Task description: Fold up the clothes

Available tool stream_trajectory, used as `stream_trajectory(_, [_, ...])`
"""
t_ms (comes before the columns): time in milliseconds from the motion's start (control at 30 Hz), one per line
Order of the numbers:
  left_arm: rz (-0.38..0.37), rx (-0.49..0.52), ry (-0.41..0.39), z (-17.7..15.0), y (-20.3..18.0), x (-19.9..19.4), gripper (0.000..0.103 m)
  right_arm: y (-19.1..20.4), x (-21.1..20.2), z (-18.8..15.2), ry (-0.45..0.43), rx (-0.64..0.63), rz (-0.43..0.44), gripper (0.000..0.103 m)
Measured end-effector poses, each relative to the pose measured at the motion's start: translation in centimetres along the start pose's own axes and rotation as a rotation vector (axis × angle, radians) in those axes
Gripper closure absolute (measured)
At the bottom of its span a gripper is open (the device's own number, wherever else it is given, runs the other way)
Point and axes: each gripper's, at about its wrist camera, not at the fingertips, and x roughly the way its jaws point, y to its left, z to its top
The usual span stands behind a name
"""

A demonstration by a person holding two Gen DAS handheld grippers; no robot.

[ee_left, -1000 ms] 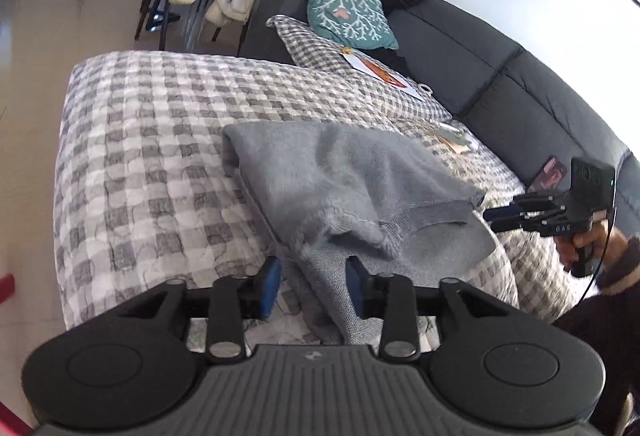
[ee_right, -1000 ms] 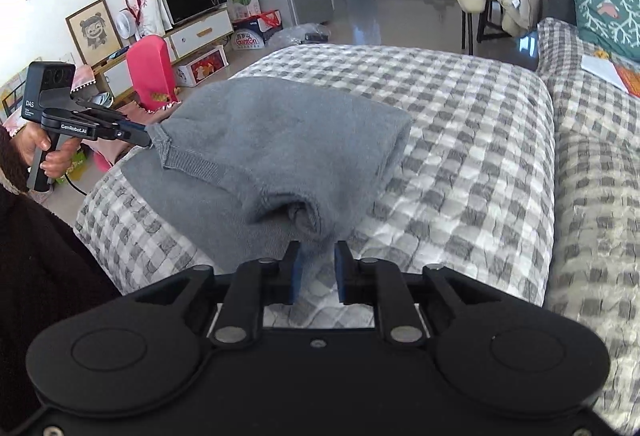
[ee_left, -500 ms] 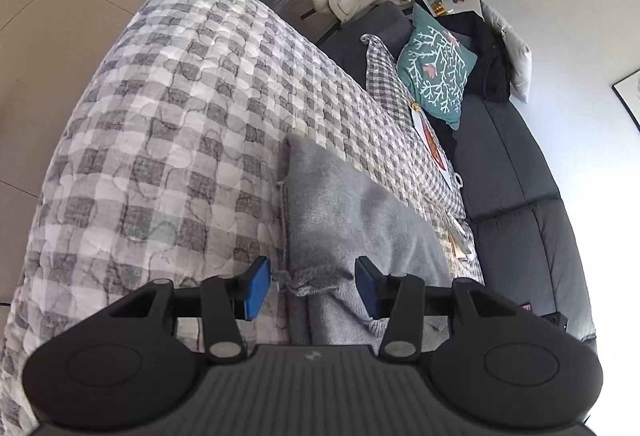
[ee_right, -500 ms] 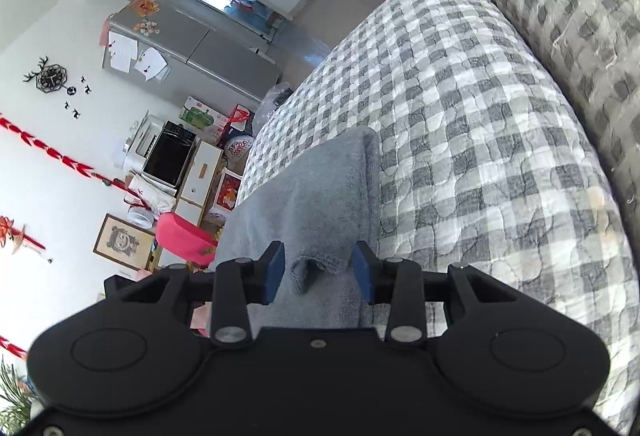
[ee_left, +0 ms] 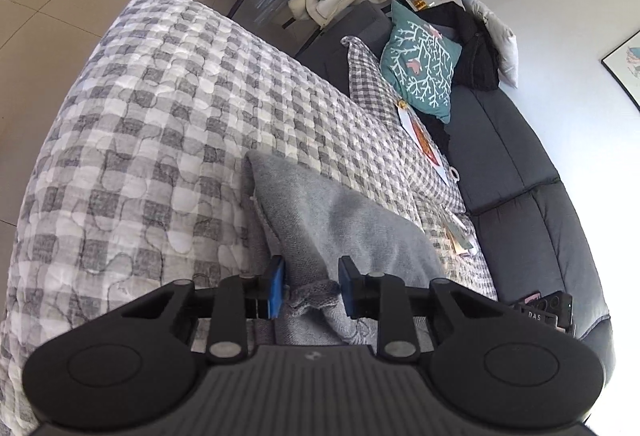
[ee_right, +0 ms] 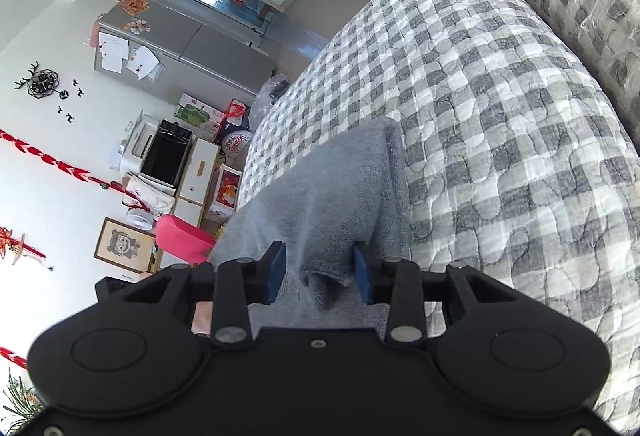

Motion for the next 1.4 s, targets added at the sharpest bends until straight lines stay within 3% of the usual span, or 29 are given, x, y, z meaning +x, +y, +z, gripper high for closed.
stream_trajectory(67, [0.037,0.006,0.006,-0.3,0.0,0.5,0.076,0.1,0.6,-0.2,0.008,0.009,-0.011,0.065])
stream_trajectory(100, [0.041,0.006,-0.005,-0.4,0.0,0.4,0.089,0.1,0.9,-0.2,0.008,0.015,-0.011,0.071])
stream_trajectory(133, [0.045,0.005,-0.016,-0.5,-0.1,0.4,0.089,0.3,0.9,-0.2,-0.001,0.015,-0.013,0.083])
stream_trajectory(200, [0.027,0.006,-0.048,-0.5,-0.4,-0.3,0.093,0.8,0.7,-0.4,-0.023,0.005,-0.013,0.09])
stream_trajectory(300, [-0.012,-0.006,-0.083,-0.6,-1.0,-1.4,0.093,1.8,-0.2,-0.5,-0.055,-0.015,0.006,0.091])
stream_trajectory(433, [-0.122,-0.074,-0.108,-0.8,-1.9,-3.7,0.094,2.4,-1.6,-0.5,-0.089,0.004,0.055,0.092])
stream_trajectory(600, [-0.177,-0.132,-0.081,-1.3,-2.2,-6.1,0.094,3.1,-4.1,-0.8,-0.112,0.013,0.121,0.092])
stream_trajectory(1033, [0.024,-0.055,0.095,-4.9,0.4,-4.2,0.094,1.4,-3.1,-3.5,0.049,-0.067,-0.026,0.092])
stream_trajectory(1233, [0.114,0.037,0.129,-5.5,-0.2,-2.3,0.093,1.8,-1.6,-4.2,0.103,-0.129,-0.134,0.092])
stream_trajectory(1400, [0.147,0.133,0.125,-4.6,-1.8,-2.6,0.088,2.1,-1.0,-5.1,0.108,-0.155,-0.167,0.092])
